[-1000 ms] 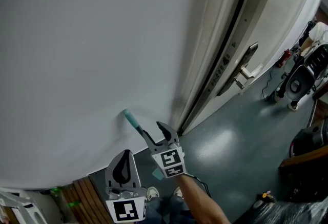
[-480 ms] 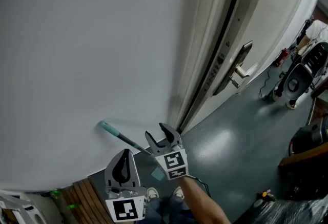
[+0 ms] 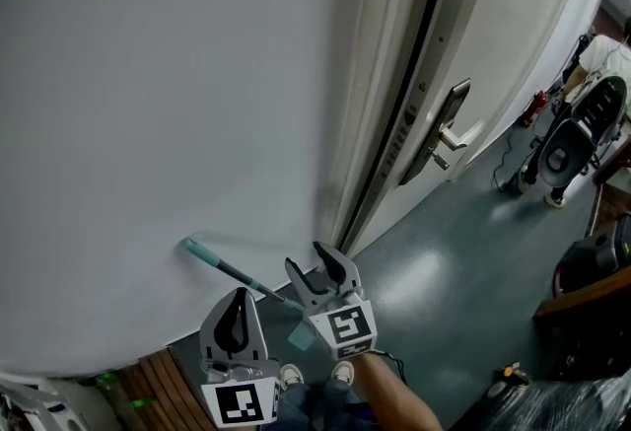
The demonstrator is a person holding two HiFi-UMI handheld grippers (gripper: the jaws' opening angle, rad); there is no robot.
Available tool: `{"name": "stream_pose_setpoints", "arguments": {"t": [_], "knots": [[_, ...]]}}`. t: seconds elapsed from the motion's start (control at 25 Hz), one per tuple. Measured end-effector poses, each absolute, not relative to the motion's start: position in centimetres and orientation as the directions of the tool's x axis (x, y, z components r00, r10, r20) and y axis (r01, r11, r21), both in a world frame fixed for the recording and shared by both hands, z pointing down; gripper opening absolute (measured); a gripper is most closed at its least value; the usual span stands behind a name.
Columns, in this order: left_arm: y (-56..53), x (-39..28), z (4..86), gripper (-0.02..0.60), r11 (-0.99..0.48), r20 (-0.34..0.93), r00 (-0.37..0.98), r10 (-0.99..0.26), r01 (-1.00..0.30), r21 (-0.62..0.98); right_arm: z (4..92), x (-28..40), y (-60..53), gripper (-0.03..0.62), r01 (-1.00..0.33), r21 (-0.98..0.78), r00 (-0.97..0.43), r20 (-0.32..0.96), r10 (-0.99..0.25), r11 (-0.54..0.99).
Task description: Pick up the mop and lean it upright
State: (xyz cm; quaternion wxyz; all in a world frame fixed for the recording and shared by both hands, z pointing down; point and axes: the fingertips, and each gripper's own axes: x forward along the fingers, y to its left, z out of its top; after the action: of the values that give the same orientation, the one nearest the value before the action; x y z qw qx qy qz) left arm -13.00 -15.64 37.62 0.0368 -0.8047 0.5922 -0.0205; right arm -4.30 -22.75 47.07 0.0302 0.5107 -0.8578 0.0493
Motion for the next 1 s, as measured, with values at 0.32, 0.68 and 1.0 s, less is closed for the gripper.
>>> {"name": "stream_pose_setpoints", "arguments": {"t": [0.32,0.68,1.0], "knots": [[-15.6,-11.5,36.8,0.012,-0.325,-0.031,0.328,-0.944,-0.942,-0.081,41.9,-1.4,-20.4,0.227,-0.895,0.009,-0.447,-0.029,-0.894,0.447],[-15.0,-10.0,35.9,0.012,-0.363,-0.043,0.368,-0.929,-0.928,-0.084,37.4,1.8,-16.7,0.227,-0.921,0.000,-0.387,-0.099,-0.917,0.389],[-14.5,-9.2,35.5,0.012,-0.396,-0.040,0.401,-0.915,-0.913,-0.093,34.5,5.0,-14.1,0.227,-0.943,-0.012,-0.329,-0.131,-0.935,0.333]]}}
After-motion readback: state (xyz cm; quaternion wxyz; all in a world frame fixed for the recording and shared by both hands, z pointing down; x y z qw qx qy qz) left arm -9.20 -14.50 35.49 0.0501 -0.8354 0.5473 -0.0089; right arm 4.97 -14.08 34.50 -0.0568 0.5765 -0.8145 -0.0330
